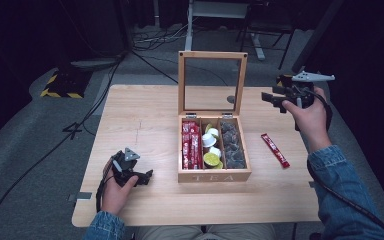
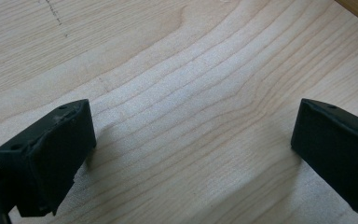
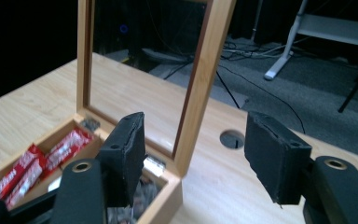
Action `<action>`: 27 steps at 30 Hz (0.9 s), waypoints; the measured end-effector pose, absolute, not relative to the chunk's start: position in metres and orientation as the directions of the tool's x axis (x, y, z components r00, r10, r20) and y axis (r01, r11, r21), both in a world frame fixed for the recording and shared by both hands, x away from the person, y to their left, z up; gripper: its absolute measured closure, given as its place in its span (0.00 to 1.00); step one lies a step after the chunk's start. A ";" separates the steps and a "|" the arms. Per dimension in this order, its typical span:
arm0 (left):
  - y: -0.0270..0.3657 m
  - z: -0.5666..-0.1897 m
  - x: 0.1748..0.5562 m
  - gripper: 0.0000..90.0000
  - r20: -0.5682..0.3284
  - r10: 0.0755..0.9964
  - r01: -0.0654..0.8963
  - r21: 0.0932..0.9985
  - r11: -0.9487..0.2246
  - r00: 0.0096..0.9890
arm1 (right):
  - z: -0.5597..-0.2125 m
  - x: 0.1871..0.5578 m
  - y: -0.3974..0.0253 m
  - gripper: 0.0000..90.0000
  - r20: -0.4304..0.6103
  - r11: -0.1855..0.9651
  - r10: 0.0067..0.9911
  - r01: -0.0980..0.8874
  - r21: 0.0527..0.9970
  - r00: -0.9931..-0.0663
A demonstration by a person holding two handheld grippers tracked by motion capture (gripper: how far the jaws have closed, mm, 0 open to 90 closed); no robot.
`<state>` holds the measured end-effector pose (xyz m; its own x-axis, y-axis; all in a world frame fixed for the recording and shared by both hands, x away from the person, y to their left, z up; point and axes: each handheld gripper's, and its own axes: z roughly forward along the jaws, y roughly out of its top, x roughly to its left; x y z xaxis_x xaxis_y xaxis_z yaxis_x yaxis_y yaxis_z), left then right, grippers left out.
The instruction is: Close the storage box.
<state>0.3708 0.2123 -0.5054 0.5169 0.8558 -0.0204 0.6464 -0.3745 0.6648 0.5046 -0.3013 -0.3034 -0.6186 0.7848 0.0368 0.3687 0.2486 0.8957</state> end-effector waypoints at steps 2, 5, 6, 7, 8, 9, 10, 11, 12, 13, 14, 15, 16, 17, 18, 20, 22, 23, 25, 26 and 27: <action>0.212 -0.505 0.371 0.00 -0.019 0.856 0.647 0.664 -0.376 0.517 | -0.299 0.511 -0.297 0.43 0.039 0.244 0.782 0.363 0.899 -0.622; 0.212 -0.505 0.371 0.00 -0.020 0.856 0.647 0.664 -0.375 0.517 | -0.291 0.521 -0.292 0.43 0.042 0.234 0.779 0.353 0.906 -0.625; 0.212 -0.505 0.371 0.00 -0.020 0.856 0.647 0.664 -0.375 0.517 | -0.291 0.521 -0.292 0.43 0.042 0.234 0.779 0.353 0.906 -0.625; 0.212 -0.505 0.371 0.00 -0.021 0.856 0.647 0.664 -0.374 0.517 | -0.288 0.527 -0.290 0.42 0.051 0.225 0.777 0.352 0.909 -0.628; 0.212 -0.505 0.371 0.00 -0.020 0.856 0.647 0.664 -0.375 0.517 | -0.287 0.531 -0.288 0.42 0.057 0.221 0.776 0.356 0.908 -0.628; 0.212 -0.505 0.371 0.00 -0.020 0.856 0.647 0.664 -0.375 0.517 | -0.286 0.534 -0.286 0.42 0.058 0.222 0.774 0.357 0.907 -0.630; 0.212 -0.505 0.371 0.00 -0.021 0.856 0.647 0.664 -0.374 0.516 | -0.285 0.537 -0.285 0.42 0.057 0.225 0.774 0.358 0.906 -0.631; 0.212 -0.505 0.371 0.00 -0.021 0.856 0.647 0.664 -0.374 0.516 | -0.284 0.540 -0.283 0.42 0.050 0.232 0.775 0.357 0.905 -0.630; 0.212 -0.505 0.371 0.00 -0.021 0.857 0.647 0.665 -0.373 0.515 | -0.283 0.542 -0.282 0.41 0.047 0.233 0.776 0.355 0.905 -0.629; 0.212 -0.505 0.371 0.00 -0.021 0.857 0.647 0.665 -0.373 0.515 | -0.281 0.546 -0.279 0.41 0.041 0.238 0.774 0.351 0.906 -0.632; 0.212 -0.505 0.371 0.00 -0.021 0.857 0.647 0.665 -0.373 0.515 | -0.280 0.549 -0.278 0.41 0.038 0.240 0.773 0.349 0.906 -0.633; 0.212 -0.505 0.371 0.00 -0.021 0.857 0.647 0.665 -0.373 0.515 | -0.280 0.551 -0.277 0.41 0.038 0.240 0.772 0.347 0.907 -0.634; 0.212 -0.505 0.371 0.00 -0.020 0.857 0.647 0.665 -0.374 0.516 | -0.279 0.554 -0.275 0.41 0.038 0.239 0.772 0.346 0.907 -0.635; 0.212 -0.505 0.371 0.00 -0.023 0.857 0.648 0.665 -0.371 0.515 | -0.278 0.557 -0.273 0.41 0.042 0.237 0.770 0.346 0.908 -0.636; 0.212 -0.505 0.371 0.00 -0.024 0.857 0.648 0.665 -0.371 0.515 | -0.278 0.561 -0.271 0.41 0.046 0.233 0.769 0.347 0.908 -0.638; 0.212 -0.506 0.371 0.00 -0.026 0.858 0.650 0.665 -0.369 0.513 | -0.278 0.568 -0.268 0.40 0.055 0.226 0.765 0.348 0.910 -0.642; 0.212 -0.505 0.371 0.00 -0.024 0.858 0.649 0.665 -0.370 0.514 | -0.279 0.574 -0.264 0.40 0.060 0.224 0.762 0.348 0.910 -0.645; 0.212 -0.505 0.371 0.00 -0.023 0.857 0.649 0.664 -0.371 0.514 | -0.280 0.577 -0.262 0.40 0.058 0.225 0.762 0.347 0.910 -0.645; 0.212 -0.505 0.371 0.00 -0.021 0.857 0.648 0.664 -0.373 0.515 | -0.282 0.583 -0.260 0.40 0.056 0.228 0.762 0.349 0.909 -0.645; 0.212 -0.505 0.371 0.00 -0.022 0.857 0.648 0.664 -0.372 0.515 | -0.284 0.587 -0.259 0.40 0.059 0.228 0.762 0.352 0.908 -0.645; 0.212 -0.505 0.371 0.00 -0.023 0.857 0.649 0.664 -0.372 0.515 | -0.285 0.590 -0.258 0.40 0.059 0.229 0.761 0.353 0.907 -0.646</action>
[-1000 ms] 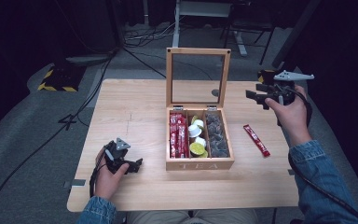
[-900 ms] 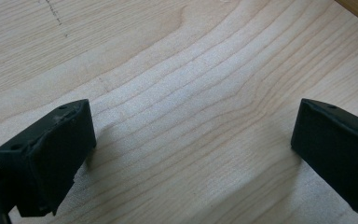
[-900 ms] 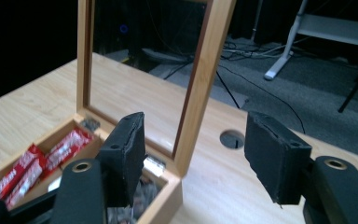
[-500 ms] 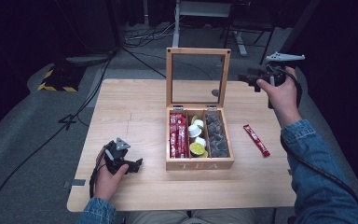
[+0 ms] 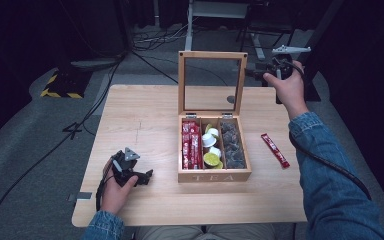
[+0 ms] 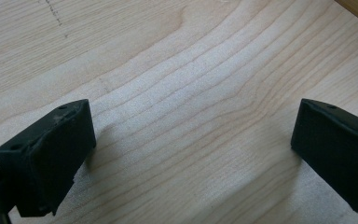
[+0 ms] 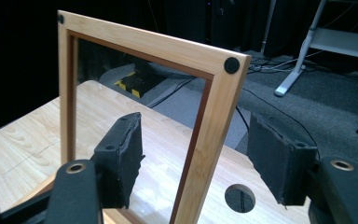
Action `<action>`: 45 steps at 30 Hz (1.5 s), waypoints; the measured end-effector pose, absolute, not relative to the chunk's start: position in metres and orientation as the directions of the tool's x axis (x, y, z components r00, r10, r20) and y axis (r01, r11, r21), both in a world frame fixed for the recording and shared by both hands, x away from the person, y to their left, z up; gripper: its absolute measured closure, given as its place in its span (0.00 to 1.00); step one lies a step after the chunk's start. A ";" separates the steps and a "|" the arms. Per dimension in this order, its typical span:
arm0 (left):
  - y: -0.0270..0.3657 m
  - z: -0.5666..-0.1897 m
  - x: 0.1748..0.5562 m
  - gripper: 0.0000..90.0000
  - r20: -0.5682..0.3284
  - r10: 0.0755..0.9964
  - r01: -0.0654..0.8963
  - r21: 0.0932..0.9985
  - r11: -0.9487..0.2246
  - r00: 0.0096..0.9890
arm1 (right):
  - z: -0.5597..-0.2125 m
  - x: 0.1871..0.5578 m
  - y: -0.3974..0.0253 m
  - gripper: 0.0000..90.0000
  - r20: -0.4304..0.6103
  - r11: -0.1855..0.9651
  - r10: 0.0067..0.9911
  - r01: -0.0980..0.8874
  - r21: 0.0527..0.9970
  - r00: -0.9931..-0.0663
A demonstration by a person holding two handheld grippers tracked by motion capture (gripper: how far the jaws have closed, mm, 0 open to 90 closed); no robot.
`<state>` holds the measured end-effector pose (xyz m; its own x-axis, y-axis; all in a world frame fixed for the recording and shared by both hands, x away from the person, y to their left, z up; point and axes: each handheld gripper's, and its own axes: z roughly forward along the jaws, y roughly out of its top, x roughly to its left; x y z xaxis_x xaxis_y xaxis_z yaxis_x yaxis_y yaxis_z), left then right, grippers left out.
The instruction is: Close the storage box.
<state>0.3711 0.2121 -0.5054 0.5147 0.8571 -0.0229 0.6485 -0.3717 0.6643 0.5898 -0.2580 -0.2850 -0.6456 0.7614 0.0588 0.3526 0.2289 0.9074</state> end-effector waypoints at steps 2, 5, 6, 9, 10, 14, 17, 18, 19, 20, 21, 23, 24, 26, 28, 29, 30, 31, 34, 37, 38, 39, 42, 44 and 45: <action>0.212 -0.505 0.371 0.00 -0.023 0.857 0.648 0.665 -0.371 0.514 | -0.287 0.596 -0.256 0.40 0.053 0.235 0.761 0.351 0.906 -0.647; 0.212 -0.505 0.371 0.00 -0.024 0.857 0.649 0.665 -0.371 0.514 | -0.290 0.604 -0.252 0.40 0.048 0.242 0.759 0.349 0.905 -0.650; 0.212 -0.505 0.371 0.00 -0.025 0.858 0.649 0.665 -0.369 0.514 | -0.291 0.607 -0.251 0.40 0.048 0.241 0.758 0.349 0.906 -0.650; 0.212 -0.505 0.371 0.00 -0.025 0.858 0.649 0.665 -0.369 0.513 | -0.295 0.614 -0.247 0.40 0.057 0.237 0.757 0.355 0.904 -0.651; 0.212 -0.505 0.371 0.00 -0.025 0.858 0.649 0.666 -0.369 0.513 | -0.297 0.616 -0.246 0.40 0.061 0.237 0.757 0.360 0.902 -0.650; 0.212 -0.505 0.371 0.00 -0.025 0.858 0.649 0.666 -0.369 0.513 | -0.302 0.620 -0.243 0.41 0.070 0.240 0.757 0.376 0.895 -0.650; 0.212 -0.506 0.371 0.00 -0.026 0.857 0.649 0.666 -0.369 0.514 | -0.308 0.625 -0.241 0.41 0.082 0.238 0.753 0.386 0.891 -0.653; 0.212 -0.506 0.371 0.00 -0.025 0.858 0.649 0.666 -0.369 0.514 | -0.309 0.626 -0.241 0.41 0.086 0.236 0.754 0.391 0.890 -0.652; 0.212 -0.505 0.371 0.00 -0.025 0.858 0.649 0.666 -0.369 0.514 | -0.311 0.627 -0.240 0.41 0.092 0.233 0.752 0.393 0.889 -0.653; 0.212 -0.505 0.371 0.00 -0.025 0.858 0.649 0.666 -0.369 0.514 | -0.312 0.628 -0.240 0.42 0.097 0.229 0.750 0.396 0.889 -0.654; 0.212 -0.505 0.371 0.00 -0.026 0.857 0.649 0.666 -0.369 0.514 | -0.314 0.630 -0.239 0.42 0.105 0.226 0.746 0.399 0.889 -0.658; 0.212 -0.505 0.371 0.00 -0.026 0.858 0.649 0.666 -0.369 0.514 | -0.315 0.631 -0.238 0.42 0.109 0.224 0.744 0.399 0.889 -0.660; 0.212 -0.505 0.371 0.00 -0.026 0.857 0.649 0.665 -0.369 0.514 | -0.316 0.632 -0.238 0.42 0.112 0.221 0.742 0.398 0.890 -0.661; 0.212 -0.505 0.371 0.00 -0.025 0.857 0.649 0.665 -0.370 0.515 | -0.317 0.633 -0.237 0.42 0.119 0.217 0.740 0.402 0.889 -0.662; 0.212 -0.506 0.371 0.00 -0.026 0.857 0.649 0.666 -0.369 0.514 | -0.318 0.633 -0.236 0.43 0.126 0.214 0.735 0.404 0.889 -0.666; 0.212 -0.505 0.371 0.00 -0.026 0.857 0.648 0.666 -0.370 0.515 | -0.317 0.633 -0.235 0.42 0.128 0.212 0.732 0.403 0.890 -0.669; 0.212 -0.506 0.371 0.00 -0.025 0.857 0.648 0.666 -0.369 0.514 | -0.317 0.633 -0.234 0.43 0.128 0.212 0.733 0.403 0.890 -0.668; 0.212 -0.506 0.371 0.00 -0.025 0.858 0.648 0.666 -0.369 0.513 | -0.316 0.633 -0.234 0.42 0.125 0.215 0.734 0.403 0.889 -0.667; 0.212 -0.506 0.371 0.00 -0.025 0.858 0.648 0.666 -0.369 0.514 | -0.316 0.631 -0.235 0.43 0.129 0.212 0.733 0.404 0.890 -0.668; 0.212 -0.506 0.371 0.00 -0.026 0.857 0.649 0.666 -0.369 0.514 | -0.313 0.627 -0.235 0.43 0.122 0.218 0.734 0.402 0.889 -0.669; 0.212 -0.506 0.371 0.00 -0.025 0.857 0.649 0.666 -0.369 0.514 | -0.312 0.626 -0.235 0.43 0.120 0.220 0.732 0.399 0.890 -0.671; 0.212 -0.506 0.371 0.00 -0.025 0.857 0.649 0.666 -0.369 0.514 | -0.312 0.626 -0.235 0.43 0.120 0.220 0.732 0.399 0.890 -0.671; 0.212 -0.505 0.371 0.00 -0.026 0.858 0.649 0.665 -0.369 0.514 | -0.309 0.616 -0.238 0.44 0.107 0.229 0.718 0.379 0.896 -0.687; 0.212 -0.505 0.371 0.00 -0.025 0.858 0.649 0.665 -0.369 0.514 | -0.308 0.614 -0.238 0.45 0.107 0.229 0.716 0.377 0.897 -0.690; 0.212 -0.505 0.371 0.00 -0.025 0.858 0.649 0.665 -0.369 0.514 | -0.307 0.610 -0.239 0.45 0.105 0.231 0.713 0.373 0.899 -0.694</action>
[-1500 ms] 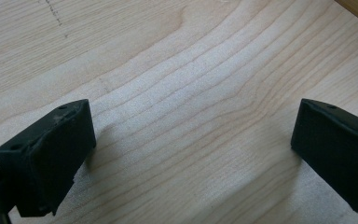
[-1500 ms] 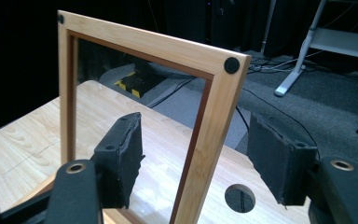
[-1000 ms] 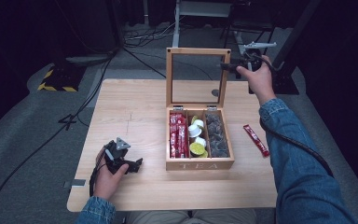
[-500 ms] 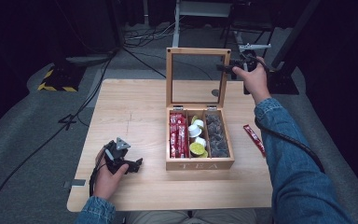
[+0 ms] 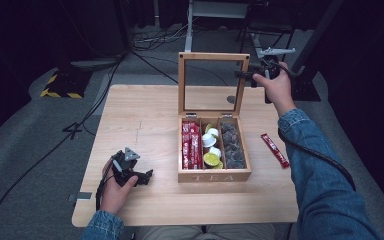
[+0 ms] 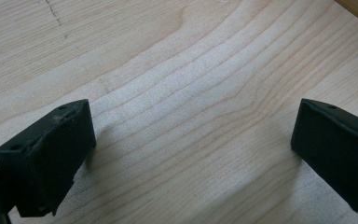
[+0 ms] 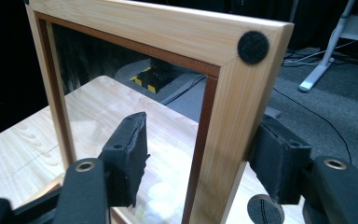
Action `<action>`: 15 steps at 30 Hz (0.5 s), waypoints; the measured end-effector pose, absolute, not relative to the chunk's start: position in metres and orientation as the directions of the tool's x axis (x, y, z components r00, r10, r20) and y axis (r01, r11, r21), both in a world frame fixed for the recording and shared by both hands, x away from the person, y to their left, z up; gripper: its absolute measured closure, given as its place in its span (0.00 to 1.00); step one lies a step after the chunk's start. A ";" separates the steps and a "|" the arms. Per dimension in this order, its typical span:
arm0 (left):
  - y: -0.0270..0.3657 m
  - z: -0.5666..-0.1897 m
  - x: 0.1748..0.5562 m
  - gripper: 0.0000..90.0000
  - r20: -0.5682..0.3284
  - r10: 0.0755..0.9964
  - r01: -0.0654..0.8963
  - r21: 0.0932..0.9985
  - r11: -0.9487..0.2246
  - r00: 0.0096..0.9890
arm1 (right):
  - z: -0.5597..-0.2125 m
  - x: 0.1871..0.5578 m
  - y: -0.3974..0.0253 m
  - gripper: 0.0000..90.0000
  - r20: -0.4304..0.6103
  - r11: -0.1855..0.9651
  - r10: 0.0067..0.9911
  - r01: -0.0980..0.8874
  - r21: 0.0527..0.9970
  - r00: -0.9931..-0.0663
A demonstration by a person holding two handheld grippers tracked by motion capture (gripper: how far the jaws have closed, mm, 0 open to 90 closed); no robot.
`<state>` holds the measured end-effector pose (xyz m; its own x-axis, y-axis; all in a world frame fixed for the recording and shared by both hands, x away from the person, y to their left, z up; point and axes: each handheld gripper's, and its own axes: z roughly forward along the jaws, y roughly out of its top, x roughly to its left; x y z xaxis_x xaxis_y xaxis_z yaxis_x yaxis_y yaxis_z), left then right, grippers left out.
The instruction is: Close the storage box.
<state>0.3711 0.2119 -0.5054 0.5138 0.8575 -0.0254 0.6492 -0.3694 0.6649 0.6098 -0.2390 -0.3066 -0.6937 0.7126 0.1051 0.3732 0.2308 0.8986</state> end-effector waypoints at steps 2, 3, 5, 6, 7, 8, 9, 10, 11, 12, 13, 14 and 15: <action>0.212 -0.505 0.371 0.00 -0.025 0.857 0.649 0.665 -0.370 0.514 | -0.305 0.604 -0.240 0.45 0.100 0.236 0.708 0.367 0.900 -0.700; 0.212 -0.505 0.371 0.00 -0.025 0.857 0.649 0.665 -0.370 0.514 | -0.303 0.601 -0.240 0.45 0.095 0.242 0.705 0.363 0.900 -0.703; 0.212 -0.505 0.371 0.00 -0.023 0.857 0.649 0.664 -0.371 0.515 | -0.301 0.596 -0.241 0.45 0.089 0.253 0.696 0.360 0.898 -0.712; 0.212 -0.505 0.371 0.00 -0.024 0.857 0.649 0.665 -0.371 0.514 | -0.299 0.593 -0.242 0.45 0.084 0.263 0.691 0.358 0.896 -0.718; 0.212 -0.505 0.371 0.00 -0.021 0.856 0.647 0.664 -0.374 0.516 | -0.297 0.589 -0.242 0.45 0.078 0.272 0.688 0.356 0.894 -0.722; 0.212 -0.505 0.371 0.00 -0.023 0.858 0.649 0.665 -0.370 0.514 | -0.296 0.586 -0.243 0.45 0.070 0.281 0.685 0.351 0.893 -0.726; 0.212 -0.505 0.371 0.00 -0.024 0.858 0.649 0.665 -0.370 0.513 | -0.295 0.582 -0.243 0.45 0.063 0.289 0.681 0.346 0.893 -0.730; 0.212 -0.505 0.371 0.00 -0.025 0.858 0.649 0.665 -0.369 0.513 | -0.294 0.579 -0.243 0.45 0.059 0.293 0.679 0.343 0.892 -0.732; 0.212 -0.505 0.371 0.00 -0.027 0.858 0.650 0.665 -0.368 0.513 | -0.293 0.575 -0.244 0.46 0.056 0.296 0.675 0.340 0.893 -0.735; 0.212 -0.505 0.371 0.00 -0.027 0.858 0.650 0.665 -0.367 0.512 | -0.293 0.571 -0.245 0.46 0.052 0.298 0.673 0.335 0.894 -0.738; 0.212 -0.505 0.371 0.00 -0.026 0.858 0.649 0.666 -0.368 0.513 | -0.292 0.567 -0.245 0.46 0.058 0.294 0.672 0.338 0.894 -0.739; 0.212 -0.505 0.371 0.00 -0.024 0.858 0.649 0.665 -0.370 0.514 | -0.292 0.564 -0.246 0.46 0.061 0.292 0.669 0.338 0.895 -0.740; 0.212 -0.505 0.371 0.00 -0.023 0.857 0.649 0.665 -0.371 0.514 | -0.291 0.561 -0.246 0.47 0.060 0.294 0.668 0.338 0.894 -0.741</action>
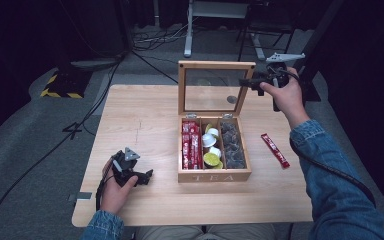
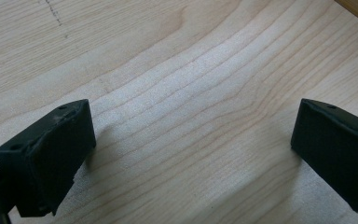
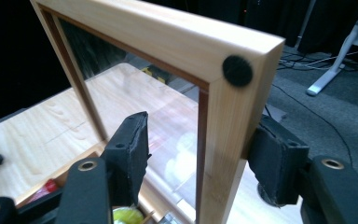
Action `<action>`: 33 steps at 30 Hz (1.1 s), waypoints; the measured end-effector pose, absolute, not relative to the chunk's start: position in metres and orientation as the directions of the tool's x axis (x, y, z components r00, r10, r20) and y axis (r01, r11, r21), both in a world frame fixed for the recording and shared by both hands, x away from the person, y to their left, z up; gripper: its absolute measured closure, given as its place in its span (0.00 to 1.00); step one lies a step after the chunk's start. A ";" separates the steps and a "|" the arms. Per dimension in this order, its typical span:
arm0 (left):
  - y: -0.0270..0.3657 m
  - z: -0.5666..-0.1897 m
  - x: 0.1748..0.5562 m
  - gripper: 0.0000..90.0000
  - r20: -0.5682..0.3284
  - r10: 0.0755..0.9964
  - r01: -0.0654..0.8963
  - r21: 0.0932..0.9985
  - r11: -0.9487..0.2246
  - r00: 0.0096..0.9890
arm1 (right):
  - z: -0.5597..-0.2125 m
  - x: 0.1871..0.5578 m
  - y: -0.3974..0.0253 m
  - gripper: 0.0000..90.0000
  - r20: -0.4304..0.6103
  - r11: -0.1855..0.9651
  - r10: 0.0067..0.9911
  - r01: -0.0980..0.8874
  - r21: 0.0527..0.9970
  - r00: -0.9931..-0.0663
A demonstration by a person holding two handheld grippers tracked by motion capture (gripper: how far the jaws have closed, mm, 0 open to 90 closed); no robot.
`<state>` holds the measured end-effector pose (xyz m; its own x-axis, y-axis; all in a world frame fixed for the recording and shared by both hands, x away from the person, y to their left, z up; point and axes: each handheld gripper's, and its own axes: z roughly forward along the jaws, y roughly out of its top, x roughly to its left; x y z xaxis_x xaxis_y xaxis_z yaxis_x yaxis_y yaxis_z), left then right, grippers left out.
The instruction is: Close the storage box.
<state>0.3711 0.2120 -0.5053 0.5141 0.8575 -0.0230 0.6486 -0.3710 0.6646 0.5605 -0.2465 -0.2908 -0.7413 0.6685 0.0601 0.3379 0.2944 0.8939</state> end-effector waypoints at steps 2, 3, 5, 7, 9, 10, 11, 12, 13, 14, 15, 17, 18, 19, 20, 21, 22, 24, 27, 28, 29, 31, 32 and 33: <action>0.212 -0.505 0.371 0.00 -0.022 0.858 0.649 0.664 -0.372 0.514 | -0.289 0.554 -0.248 0.48 0.062 0.296 0.664 0.339 0.893 -0.745; 0.212 -0.505 0.371 0.00 -0.022 0.858 0.649 0.664 -0.372 0.514 | -0.288 0.551 -0.248 0.49 0.063 0.297 0.662 0.339 0.893 -0.746; 0.212 -0.505 0.371 0.00 -0.021 0.858 0.648 0.664 -0.372 0.514 | -0.286 0.545 -0.249 0.51 0.062 0.295 0.665 0.339 0.894 -0.744; 0.212 -0.505 0.371 0.00 -0.022 0.858 0.649 0.664 -0.372 0.513 | -0.284 0.539 -0.249 0.51 0.060 0.292 0.667 0.334 0.896 -0.742; 0.212 -0.505 0.371 0.00 -0.021 0.858 0.649 0.664 -0.372 0.513 | -0.282 0.533 -0.249 0.49 0.044 0.313 0.666 0.333 0.889 -0.744; 0.212 -0.505 0.371 0.00 -0.021 0.858 0.649 0.664 -0.371 0.513 | -0.281 0.531 -0.248 0.49 0.047 0.314 0.662 0.333 0.889 -0.748; 0.212 -0.505 0.371 0.00 -0.022 0.858 0.649 0.664 -0.371 0.513 | -0.281 0.528 -0.248 0.49 0.045 0.317 0.663 0.334 0.888 -0.748; 0.212 -0.505 0.371 0.00 -0.021 0.858 0.649 0.664 -0.372 0.513 | -0.281 0.525 -0.247 0.49 0.037 0.325 0.663 0.333 0.885 -0.747; 0.212 -0.505 0.371 0.00 -0.021 0.858 0.649 0.663 -0.373 0.514 | -0.280 0.522 -0.247 0.49 0.031 0.336 0.666 0.336 0.880 -0.746; 0.212 -0.505 0.371 0.00 -0.021 0.858 0.649 0.664 -0.372 0.514 | -0.279 0.519 -0.247 0.49 0.020 0.348 0.663 0.332 0.876 -0.748; 0.212 -0.505 0.371 0.00 -0.021 0.858 0.649 0.664 -0.372 0.513 | -0.279 0.515 -0.246 0.49 0.011 0.358 0.666 0.332 0.873 -0.746; 0.212 -0.505 0.371 0.00 -0.021 0.858 0.649 0.664 -0.372 0.513 | -0.278 0.509 -0.245 0.49 -0.004 0.374 0.666 0.329 0.867 -0.746; 0.212 -0.505 0.371 0.00 -0.021 0.858 0.649 0.664 -0.372 0.513 | -0.278 0.506 -0.245 0.49 -0.009 0.380 0.666 0.330 0.864 -0.745; 0.212 -0.505 0.371 0.00 -0.021 0.858 0.649 0.664 -0.372 0.514 | -0.278 0.504 -0.245 0.49 -0.011 0.384 0.666 0.330 0.862 -0.746; 0.212 -0.505 0.371 0.00 -0.021 0.858 0.649 0.664 -0.372 0.514 | -0.279 0.502 -0.245 0.49 -0.014 0.389 0.666 0.331 0.860 -0.745; 0.212 -0.505 0.371 0.00 -0.021 0.858 0.649 0.664 -0.372 0.514 | -0.279 0.499 -0.245 0.49 -0.020 0.394 0.666 0.328 0.858 -0.746; 0.212 -0.505 0.371 0.00 -0.022 0.857 0.649 0.663 -0.373 0.514 | -0.279 0.497 -0.245 0.49 -0.024 0.396 0.664 0.324 0.859 -0.747; 0.212 -0.505 0.371 0.00 -0.021 0.858 0.649 0.663 -0.373 0.514 | -0.279 0.492 -0.245 0.49 -0.035 0.404 0.664 0.320 0.857 -0.747; 0.212 -0.505 0.371 0.00 -0.021 0.858 0.649 0.663 -0.373 0.513 | -0.281 0.485 -0.247 0.50 -0.031 0.404 0.658 0.318 0.857 -0.752; 0.212 -0.505 0.371 0.00 -0.021 0.858 0.649 0.663 -0.373 0.514 | -0.281 0.483 -0.247 0.50 -0.028 0.407 0.653 0.320 0.856 -0.757; 0.212 -0.505 0.371 0.00 -0.021 0.858 0.649 0.663 -0.373 0.514 | -0.282 0.481 -0.247 0.50 -0.027 0.414 0.648 0.322 0.852 -0.761; 0.212 -0.505 0.371 0.00 -0.021 0.858 0.649 0.663 -0.373 0.514 | -0.284 0.476 -0.248 0.50 -0.024 0.419 0.643 0.326 0.847 -0.765; 0.212 -0.505 0.371 0.00 -0.020 0.858 0.649 0.663 -0.373 0.514 | -0.286 0.474 -0.248 0.50 -0.023 0.422 0.641 0.326 0.846 -0.768; 0.212 -0.505 0.371 0.00 -0.021 0.857 0.649 0.663 -0.373 0.514 | -0.287 0.472 -0.248 0.50 -0.022 0.425 0.638 0.328 0.844 -0.770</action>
<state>0.3706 0.2119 -0.5051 0.5143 0.8574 -0.0209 0.6490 -0.3731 0.6630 0.4716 -0.2483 -0.2868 -0.7697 0.6380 -0.0221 0.3279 0.4249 0.8438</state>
